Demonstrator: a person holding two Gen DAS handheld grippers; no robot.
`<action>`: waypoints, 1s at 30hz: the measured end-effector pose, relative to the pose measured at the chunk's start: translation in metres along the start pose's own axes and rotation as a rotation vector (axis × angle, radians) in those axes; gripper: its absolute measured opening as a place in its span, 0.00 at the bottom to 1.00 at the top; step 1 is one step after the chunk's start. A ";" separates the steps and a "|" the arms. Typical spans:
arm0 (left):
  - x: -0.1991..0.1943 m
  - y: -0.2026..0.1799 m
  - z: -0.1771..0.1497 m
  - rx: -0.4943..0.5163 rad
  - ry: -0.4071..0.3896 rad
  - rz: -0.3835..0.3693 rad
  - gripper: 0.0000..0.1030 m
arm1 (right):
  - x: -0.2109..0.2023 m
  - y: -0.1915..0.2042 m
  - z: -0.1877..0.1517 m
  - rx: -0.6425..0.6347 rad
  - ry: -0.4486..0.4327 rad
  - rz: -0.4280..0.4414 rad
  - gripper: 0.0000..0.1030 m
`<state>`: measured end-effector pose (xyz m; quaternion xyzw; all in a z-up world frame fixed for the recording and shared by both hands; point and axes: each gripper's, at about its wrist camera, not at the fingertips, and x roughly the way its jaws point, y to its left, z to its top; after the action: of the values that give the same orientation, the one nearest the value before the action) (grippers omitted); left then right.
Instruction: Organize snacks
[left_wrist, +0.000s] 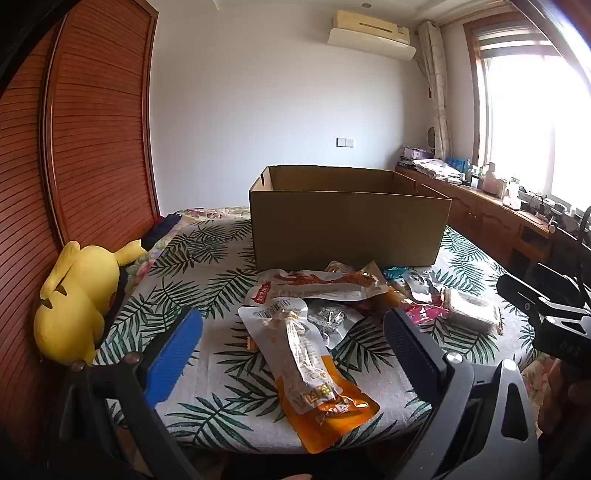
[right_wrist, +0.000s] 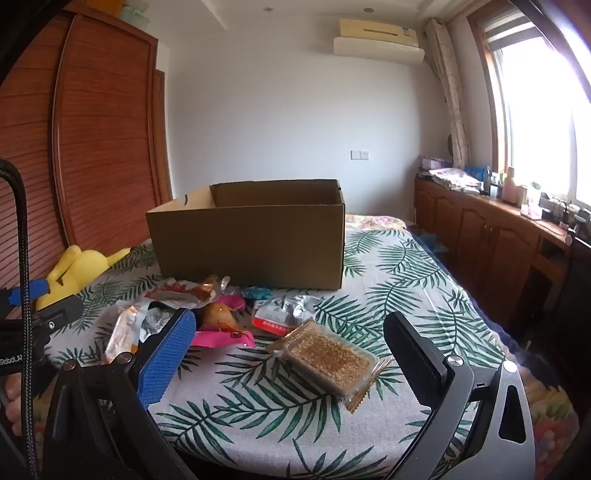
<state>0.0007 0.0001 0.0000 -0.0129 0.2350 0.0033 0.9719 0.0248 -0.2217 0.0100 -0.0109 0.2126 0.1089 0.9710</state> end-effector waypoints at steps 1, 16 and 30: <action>0.000 0.000 0.000 -0.001 0.000 0.000 0.97 | 0.000 0.000 0.000 -0.001 -0.001 0.000 1.00; -0.008 -0.001 0.002 -0.004 -0.023 -0.003 0.97 | -0.002 -0.001 -0.001 0.004 -0.036 -0.016 1.00; -0.008 -0.001 0.001 -0.002 -0.020 -0.004 0.97 | -0.003 -0.003 -0.002 0.005 -0.034 -0.014 1.00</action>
<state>-0.0058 -0.0006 0.0039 -0.0144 0.2250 0.0016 0.9742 0.0220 -0.2249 0.0091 -0.0079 0.1964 0.1019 0.9752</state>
